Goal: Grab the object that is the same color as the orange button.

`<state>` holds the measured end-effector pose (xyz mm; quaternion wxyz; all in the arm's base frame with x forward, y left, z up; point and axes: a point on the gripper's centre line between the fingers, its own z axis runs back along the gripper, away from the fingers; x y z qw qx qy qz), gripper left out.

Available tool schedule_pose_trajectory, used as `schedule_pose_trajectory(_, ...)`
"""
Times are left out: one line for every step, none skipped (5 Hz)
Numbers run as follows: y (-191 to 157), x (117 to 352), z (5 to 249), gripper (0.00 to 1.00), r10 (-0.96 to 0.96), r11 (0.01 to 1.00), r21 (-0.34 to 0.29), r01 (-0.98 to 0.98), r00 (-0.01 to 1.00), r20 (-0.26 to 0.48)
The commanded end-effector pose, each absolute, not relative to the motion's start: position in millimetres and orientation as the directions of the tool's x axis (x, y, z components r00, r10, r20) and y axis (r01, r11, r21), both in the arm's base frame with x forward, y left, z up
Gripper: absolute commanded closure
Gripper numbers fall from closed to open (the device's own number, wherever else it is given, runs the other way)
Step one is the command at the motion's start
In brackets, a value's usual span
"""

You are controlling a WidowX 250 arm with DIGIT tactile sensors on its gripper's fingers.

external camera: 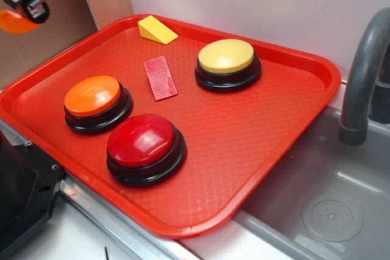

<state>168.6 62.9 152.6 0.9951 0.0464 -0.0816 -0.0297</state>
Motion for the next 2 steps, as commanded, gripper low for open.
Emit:
schedule_pose_trajectory(4.6,213.0,179.5,1.0,-0.106,0.994,0.007,0.107,0.971,0.216)
schedule_pose_trajectory(-4.2,219.0,186.5,1.0,-0.107,0.993,-0.028,0.117,0.964,0.242)
